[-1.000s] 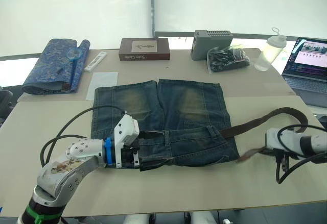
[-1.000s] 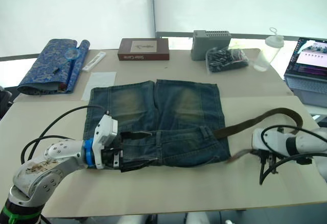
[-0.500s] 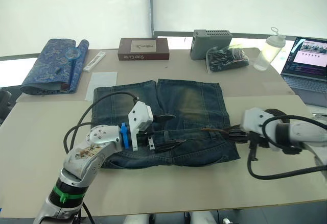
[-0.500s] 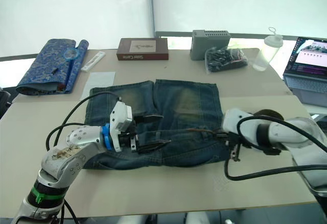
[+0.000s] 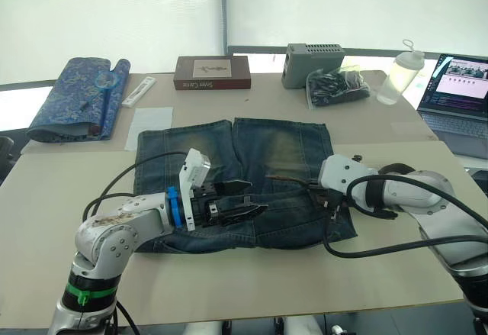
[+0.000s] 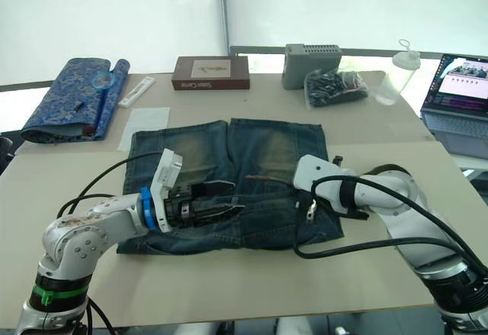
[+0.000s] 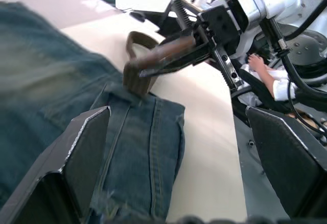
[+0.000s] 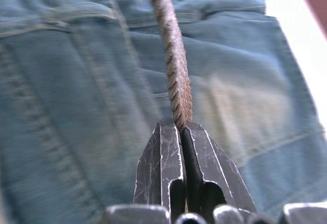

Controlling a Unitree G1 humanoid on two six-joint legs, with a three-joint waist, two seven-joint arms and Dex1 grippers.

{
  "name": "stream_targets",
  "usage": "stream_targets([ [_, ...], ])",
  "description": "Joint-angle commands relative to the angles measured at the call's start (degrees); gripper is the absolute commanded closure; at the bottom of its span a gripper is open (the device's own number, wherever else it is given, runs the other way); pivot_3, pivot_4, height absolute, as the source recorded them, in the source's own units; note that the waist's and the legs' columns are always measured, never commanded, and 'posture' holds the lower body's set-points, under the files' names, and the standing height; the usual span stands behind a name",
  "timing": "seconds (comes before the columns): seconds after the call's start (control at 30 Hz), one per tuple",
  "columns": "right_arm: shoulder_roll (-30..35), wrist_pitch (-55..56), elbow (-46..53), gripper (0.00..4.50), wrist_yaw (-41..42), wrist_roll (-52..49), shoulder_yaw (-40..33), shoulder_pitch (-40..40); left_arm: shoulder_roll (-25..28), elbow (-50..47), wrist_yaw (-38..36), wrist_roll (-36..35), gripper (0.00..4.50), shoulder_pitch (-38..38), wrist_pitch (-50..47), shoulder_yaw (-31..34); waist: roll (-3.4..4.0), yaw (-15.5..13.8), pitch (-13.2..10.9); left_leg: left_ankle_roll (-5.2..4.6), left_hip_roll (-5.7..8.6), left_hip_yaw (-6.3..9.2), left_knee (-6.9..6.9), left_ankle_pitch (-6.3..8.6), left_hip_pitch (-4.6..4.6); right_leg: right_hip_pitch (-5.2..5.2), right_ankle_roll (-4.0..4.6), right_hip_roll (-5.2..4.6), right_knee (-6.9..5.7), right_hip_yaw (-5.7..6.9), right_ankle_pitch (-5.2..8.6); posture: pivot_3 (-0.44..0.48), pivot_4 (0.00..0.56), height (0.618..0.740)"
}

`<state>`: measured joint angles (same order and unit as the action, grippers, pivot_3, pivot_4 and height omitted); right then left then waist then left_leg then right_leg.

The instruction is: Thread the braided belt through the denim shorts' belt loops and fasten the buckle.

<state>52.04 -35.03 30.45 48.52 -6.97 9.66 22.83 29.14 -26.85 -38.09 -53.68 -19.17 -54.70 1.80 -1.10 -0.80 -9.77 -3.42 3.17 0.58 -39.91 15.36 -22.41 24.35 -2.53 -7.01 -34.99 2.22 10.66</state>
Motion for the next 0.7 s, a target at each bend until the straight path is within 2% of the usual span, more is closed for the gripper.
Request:
stream_targets([
  [0.03,-1.68,0.47,1.72,4.47,-0.53,0.21,0.50,1.28,0.67,-3.01,1.18,5.32,0.00,-0.80,5.01,-1.22,0.00,-0.06,0.00,0.01,0.00,0.00,0.00,-0.01,0.01,-0.01,0.01,0.00,0.00,0.00,-0.01,0.000,0.150,0.740],
  [0.13,-2.28,1.85,1.16,4.47,-0.30,1.83,2.16,2.13,-0.61,-2.45,2.52,4.79,0.00,-1.75,4.94,-0.89,0.00,-0.06,0.00,0.04,0.00,0.00,0.00,-0.03,0.02,-0.02,0.04,0.01,-0.01,0.00,-0.03,0.000,0.150,0.740],
  [0.2,-2.56,3.44,0.50,4.47,-0.43,3.28,3.20,2.94,-1.67,-1.50,5.03,1.06,0.00,-2.23,1.25,0.63,0.00,-0.02,0.00,0.04,0.00,0.00,0.00,-0.03,0.03,-0.02,0.04,0.01,0.00,0.00,-0.03,0.000,0.150,0.740],
  [0.23,-2.98,3.44,0.39,4.47,-0.30,3.22,3.43,3.29,-1.18,-1.99,4.61,2.29,0.00,-2.09,2.23,0.16,0.00,0.01,0.00,0.04,0.00,0.00,0.01,-0.03,0.03,-0.02,0.04,0.01,0.00,0.00,-0.03,0.000,0.150,0.740],
  [0.37,-4.02,2.48,0.59,4.47,0.56,2.67,3.45,3.67,2.79,-3.75,0.11,15.21,0.00,-1.35,13.85,-5.67,0.00,0.18,0.00,0.06,0.00,-0.04,0.06,-0.04,0.03,0.03,0.06,0.05,0.00,-0.01,-0.03,0.000,0.150,0.740],
  [0.7,-4.04,1.20,1.36,4.47,2.58,3.72,5.02,4.77,3.94,0.22,-7.16,32.30,0.00,-4.13,34.49,-13.22,0.00,-0.04,0.00,0.02,0.00,-0.03,0.08,-0.01,0.00,0.02,0.08,0.01,0.07,0.01,-0.03,0.000,0.150,0.740],
])
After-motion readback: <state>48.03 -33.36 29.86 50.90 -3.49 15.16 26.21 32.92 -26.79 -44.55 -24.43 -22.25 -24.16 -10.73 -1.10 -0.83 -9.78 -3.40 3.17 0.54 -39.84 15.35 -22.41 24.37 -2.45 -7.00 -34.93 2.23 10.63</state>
